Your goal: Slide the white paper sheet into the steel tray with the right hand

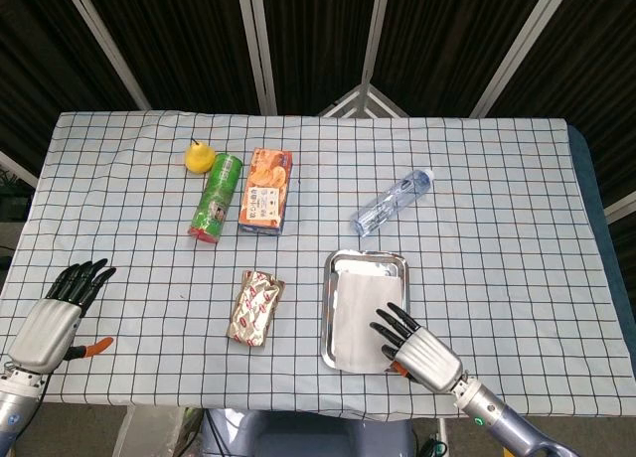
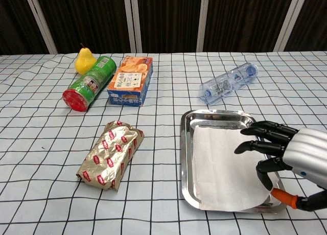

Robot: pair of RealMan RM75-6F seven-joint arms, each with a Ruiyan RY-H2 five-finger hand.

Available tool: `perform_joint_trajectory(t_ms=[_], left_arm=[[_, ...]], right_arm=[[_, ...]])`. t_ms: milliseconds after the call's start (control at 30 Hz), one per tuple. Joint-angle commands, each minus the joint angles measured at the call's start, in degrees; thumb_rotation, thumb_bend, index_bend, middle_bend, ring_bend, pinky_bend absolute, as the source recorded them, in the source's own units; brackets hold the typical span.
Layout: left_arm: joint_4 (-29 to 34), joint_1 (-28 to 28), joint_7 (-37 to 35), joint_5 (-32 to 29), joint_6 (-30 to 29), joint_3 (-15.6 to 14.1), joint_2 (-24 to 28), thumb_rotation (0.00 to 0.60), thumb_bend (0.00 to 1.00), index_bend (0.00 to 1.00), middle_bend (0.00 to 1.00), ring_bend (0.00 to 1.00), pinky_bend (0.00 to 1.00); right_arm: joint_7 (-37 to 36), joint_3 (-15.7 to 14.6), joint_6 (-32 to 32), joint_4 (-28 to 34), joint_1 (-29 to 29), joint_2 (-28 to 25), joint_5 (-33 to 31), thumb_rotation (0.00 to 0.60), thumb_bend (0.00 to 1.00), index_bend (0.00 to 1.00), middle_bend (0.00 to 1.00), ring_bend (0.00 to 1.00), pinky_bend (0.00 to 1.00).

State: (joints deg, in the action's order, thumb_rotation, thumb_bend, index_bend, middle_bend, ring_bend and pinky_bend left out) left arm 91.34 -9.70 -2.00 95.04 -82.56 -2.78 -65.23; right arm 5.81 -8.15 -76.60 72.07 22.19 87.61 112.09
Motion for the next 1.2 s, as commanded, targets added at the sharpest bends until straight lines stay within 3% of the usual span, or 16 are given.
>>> perform_joint_trajectory(t_ms=[33,633,800,1200], left_arm=[[0.0,0.0,0.0,0.0,0.0,0.0,0.0,0.6,0.01,0.0,0.0,0.0,0.0],[0.0,-0.1,-0.1,-0.2,0.3,0.0,0.1,0.6,0.01,0.0,0.0,0.0,0.0],[0.0,-0.1,0.1,-0.2,0.4,0.0,0.0,0.6,0.01,0.0,0.0,0.0,0.0],[0.1,-0.1,0.1,-0.2,0.4,0.0,0.0,0.6,0.01,0.0,0.0,0.0,0.0]], right_arm=[[-0.5,0.4,0.3,-0.3,0.4,0.5,-0.5,0.6,0.53,0.7,0.21,0.0,0.0],[-0.5,1.9,2.7,-3.2,2.4,2.1,-3.7,0.6,0.53,0.7,0.21,0.0,0.0],[0.7,1.7,1.6,-2.6,1.7,2.3,-3.8,0.6,0.53,0.52,0.21,0.0,0.0],[4.6,1.6,0.7,-0.4,1.0,3.2,-4.2,0.6,0.41,0.22,0.12,0.0,0.0]])
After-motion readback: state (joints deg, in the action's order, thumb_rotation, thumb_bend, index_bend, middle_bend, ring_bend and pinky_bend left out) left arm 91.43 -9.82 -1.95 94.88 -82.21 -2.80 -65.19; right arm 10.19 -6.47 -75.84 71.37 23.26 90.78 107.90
